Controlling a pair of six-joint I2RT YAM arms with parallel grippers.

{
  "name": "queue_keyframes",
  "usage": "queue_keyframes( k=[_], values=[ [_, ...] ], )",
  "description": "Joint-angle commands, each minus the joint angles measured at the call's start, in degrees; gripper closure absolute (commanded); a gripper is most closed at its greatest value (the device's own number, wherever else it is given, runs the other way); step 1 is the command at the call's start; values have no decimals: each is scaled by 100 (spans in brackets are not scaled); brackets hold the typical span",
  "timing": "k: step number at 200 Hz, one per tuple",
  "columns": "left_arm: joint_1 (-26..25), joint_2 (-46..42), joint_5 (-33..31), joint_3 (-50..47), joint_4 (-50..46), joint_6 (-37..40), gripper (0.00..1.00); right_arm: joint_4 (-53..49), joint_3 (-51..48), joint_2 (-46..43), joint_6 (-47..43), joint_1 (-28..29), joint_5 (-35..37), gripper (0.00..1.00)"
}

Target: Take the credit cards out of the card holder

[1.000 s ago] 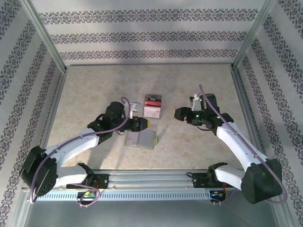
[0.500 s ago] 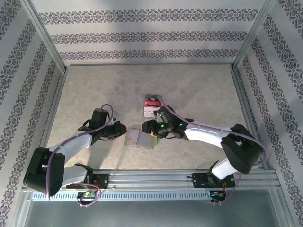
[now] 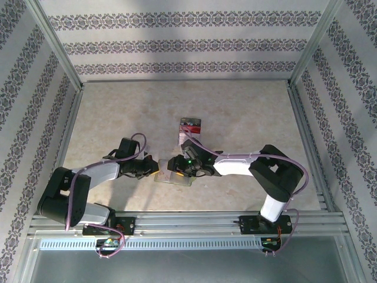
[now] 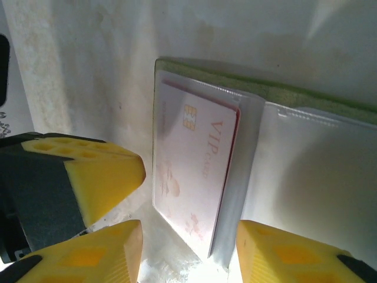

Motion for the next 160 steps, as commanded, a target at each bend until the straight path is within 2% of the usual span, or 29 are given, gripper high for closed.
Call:
queue_keyframes(
  k=[1,86,160],
  values=[
    [70,106,-72,58,-22,243,100,132,131,93,73,80,141,54],
    [52,330,-171,-139,48,277,100,345,169,334,118,98,18,60],
    [-151,550,-256,-224,237,139,100,454,61,450,258,145,142,61]
  ],
)
